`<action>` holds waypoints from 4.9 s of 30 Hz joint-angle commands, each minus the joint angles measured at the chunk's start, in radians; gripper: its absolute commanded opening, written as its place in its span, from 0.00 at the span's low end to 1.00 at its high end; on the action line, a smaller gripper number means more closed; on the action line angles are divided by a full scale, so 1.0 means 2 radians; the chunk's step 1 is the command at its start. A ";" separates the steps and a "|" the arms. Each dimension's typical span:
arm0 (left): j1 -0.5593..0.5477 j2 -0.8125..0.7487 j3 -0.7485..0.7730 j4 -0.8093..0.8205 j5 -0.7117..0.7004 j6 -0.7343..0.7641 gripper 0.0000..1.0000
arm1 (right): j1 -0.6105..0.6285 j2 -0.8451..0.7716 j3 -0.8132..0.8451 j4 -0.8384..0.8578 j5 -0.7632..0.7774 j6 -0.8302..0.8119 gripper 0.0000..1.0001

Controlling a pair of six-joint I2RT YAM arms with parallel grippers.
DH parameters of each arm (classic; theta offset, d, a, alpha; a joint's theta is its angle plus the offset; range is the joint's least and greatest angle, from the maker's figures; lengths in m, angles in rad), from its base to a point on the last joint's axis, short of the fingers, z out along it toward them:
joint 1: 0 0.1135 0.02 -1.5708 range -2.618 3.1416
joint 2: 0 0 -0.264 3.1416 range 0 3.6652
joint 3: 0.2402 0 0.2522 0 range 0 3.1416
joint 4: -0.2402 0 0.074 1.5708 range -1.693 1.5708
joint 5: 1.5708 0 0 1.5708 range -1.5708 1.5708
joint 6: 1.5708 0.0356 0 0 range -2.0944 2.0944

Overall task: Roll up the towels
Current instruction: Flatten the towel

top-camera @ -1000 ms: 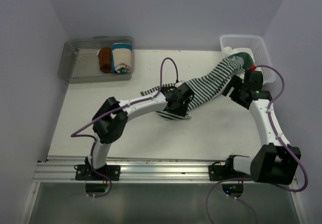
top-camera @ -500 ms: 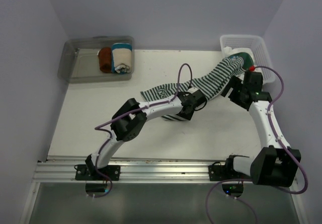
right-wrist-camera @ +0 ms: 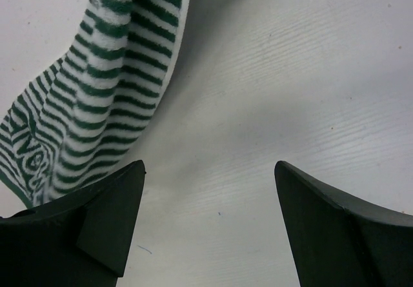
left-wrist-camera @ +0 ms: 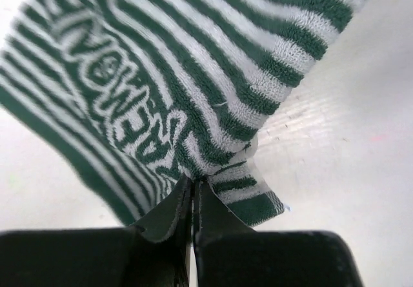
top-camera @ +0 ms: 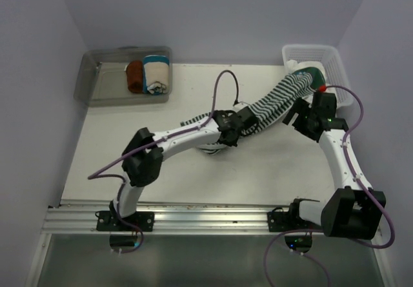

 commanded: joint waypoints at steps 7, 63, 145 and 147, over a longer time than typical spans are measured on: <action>0.092 -0.259 -0.034 -0.007 0.065 0.013 0.00 | 0.000 -0.049 0.006 0.008 0.010 0.007 0.86; 0.324 -0.353 -0.292 0.010 0.064 0.070 0.00 | 0.047 0.229 0.016 0.159 0.000 0.041 0.00; 0.382 -0.366 -0.297 0.011 0.161 0.037 0.73 | 0.082 -0.012 -0.063 0.019 0.075 0.015 0.00; 0.381 -0.364 -0.333 0.039 0.182 0.019 0.61 | 0.082 -0.015 -0.064 0.022 0.076 0.013 0.00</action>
